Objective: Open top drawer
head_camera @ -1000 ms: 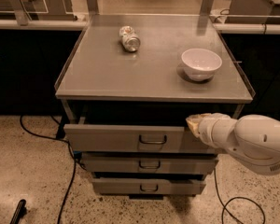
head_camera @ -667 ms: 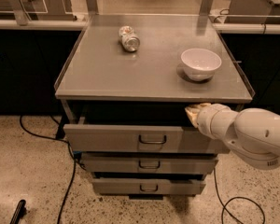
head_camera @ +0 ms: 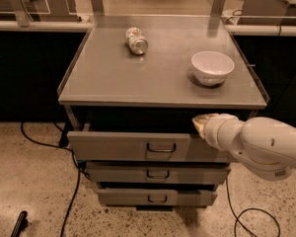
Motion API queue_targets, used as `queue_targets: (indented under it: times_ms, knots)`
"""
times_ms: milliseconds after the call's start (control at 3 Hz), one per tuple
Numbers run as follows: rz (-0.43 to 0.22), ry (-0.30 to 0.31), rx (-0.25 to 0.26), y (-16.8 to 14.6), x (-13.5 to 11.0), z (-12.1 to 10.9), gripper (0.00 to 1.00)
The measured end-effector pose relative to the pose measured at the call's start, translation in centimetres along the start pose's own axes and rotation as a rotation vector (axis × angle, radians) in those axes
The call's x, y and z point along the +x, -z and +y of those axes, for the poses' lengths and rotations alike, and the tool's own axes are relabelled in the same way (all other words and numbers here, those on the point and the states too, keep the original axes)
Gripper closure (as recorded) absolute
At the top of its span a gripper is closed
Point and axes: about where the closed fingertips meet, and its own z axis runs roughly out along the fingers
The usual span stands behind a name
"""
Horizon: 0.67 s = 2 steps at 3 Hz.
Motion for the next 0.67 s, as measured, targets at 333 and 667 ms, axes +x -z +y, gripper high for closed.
queue_targets:
  times_ms: [333, 667]
  knots:
    - [0.066, -0.007, 0.017, -1.39, 2.58, -0.21, 1.0]
    - [0.092, -0.006, 0.023, -1.67, 3.37, -0.46, 1.0]
